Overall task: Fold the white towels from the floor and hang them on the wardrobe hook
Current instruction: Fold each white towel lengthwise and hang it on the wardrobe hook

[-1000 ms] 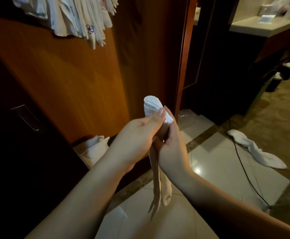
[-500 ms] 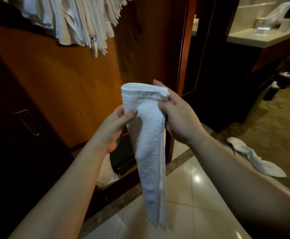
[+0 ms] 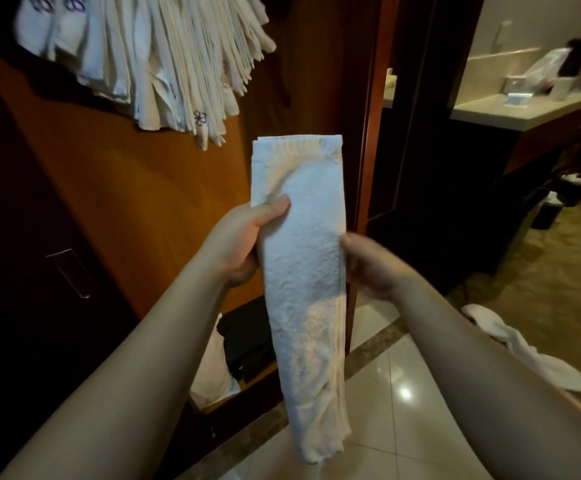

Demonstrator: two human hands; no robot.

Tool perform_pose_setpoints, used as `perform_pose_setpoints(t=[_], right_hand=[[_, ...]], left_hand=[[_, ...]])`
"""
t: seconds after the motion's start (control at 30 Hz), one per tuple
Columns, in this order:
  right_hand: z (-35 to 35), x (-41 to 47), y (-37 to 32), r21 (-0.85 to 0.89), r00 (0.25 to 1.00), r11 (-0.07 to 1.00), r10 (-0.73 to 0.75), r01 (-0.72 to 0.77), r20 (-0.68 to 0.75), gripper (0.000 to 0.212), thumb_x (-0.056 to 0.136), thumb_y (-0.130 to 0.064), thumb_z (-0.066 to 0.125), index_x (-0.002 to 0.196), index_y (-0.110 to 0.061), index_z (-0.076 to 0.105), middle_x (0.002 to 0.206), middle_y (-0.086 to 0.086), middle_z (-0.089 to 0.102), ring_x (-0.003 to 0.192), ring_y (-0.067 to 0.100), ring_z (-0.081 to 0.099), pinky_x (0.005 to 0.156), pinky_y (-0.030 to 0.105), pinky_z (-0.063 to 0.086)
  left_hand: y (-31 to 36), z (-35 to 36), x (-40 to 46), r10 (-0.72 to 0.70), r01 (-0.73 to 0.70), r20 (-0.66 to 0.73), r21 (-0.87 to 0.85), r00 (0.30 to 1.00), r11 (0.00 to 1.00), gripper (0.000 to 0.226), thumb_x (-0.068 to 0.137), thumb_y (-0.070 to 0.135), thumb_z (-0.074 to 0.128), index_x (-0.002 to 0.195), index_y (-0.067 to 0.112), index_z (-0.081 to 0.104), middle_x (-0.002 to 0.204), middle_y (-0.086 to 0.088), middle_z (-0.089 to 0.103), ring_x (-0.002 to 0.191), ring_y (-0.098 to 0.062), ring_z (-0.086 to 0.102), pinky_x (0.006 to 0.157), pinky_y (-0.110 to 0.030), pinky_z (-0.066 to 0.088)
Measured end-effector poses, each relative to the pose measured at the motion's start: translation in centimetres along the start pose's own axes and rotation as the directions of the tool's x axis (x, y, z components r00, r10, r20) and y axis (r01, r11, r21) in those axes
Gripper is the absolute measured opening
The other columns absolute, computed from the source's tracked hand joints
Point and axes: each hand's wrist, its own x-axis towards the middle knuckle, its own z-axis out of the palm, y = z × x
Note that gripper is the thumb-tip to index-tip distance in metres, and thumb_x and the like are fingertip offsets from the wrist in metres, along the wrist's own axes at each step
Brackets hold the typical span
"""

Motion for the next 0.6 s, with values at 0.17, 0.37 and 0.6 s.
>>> perform_pose_setpoints(t=[0.17, 0.37, 0.6], right_hand=[[0.6, -0.9, 4.0, -0.097, 0.995, 0.994, -0.051, 0.043, -0.087, 0.068, 0.075, -0.041, 0.075, 0.135, -0.021, 0.050, 0.122, -0.002, 0.072, 0.116, 0.017, 0.067, 0.087, 0.024, 0.054], [2.6, -0.5, 4.5, -0.314, 0.906, 0.930, -0.292, 0.193, -0.308, 0.039, 0.092, -0.015, 0.072, 0.109, -0.033, 0.042, 0.113, 0.002, 0.060, 0.087, 0.000, 0.071, 0.075, 0.019, 0.056], [3.8, 0.3, 3.0, -0.364, 0.880, 0.903, -0.353, 0.231, -0.317, 0.033, 0.087, -0.037, 0.074, 0.108, -0.050, 0.052, 0.105, -0.031, 0.070, 0.097, 0.000, 0.071, 0.075, 0.013, 0.055]], left_hand=[[1.8, -0.5, 1.0, -0.046, 0.036, -0.071, -0.125, 0.996, 0.992, 0.038, 0.084, 0.024, 0.074, 0.117, 0.012, 0.062, 0.099, -0.009, 0.078, 0.095, -0.029, 0.075, 0.072, -0.046, 0.062], [3.3, -0.4, 2.3, 0.009, -0.014, -0.084, -0.060, 0.996, 0.998, 0.033, 0.084, 0.025, 0.073, 0.113, 0.012, 0.068, 0.100, -0.007, 0.078, 0.095, -0.026, 0.076, 0.079, -0.043, 0.059], [4.6, 0.1, 2.7, 0.088, -0.087, -0.077, 0.006, 0.993, 0.996, 0.032, 0.087, 0.027, 0.071, 0.115, 0.014, 0.066, 0.100, -0.004, 0.079, 0.096, -0.023, 0.075, 0.082, -0.045, 0.056]])
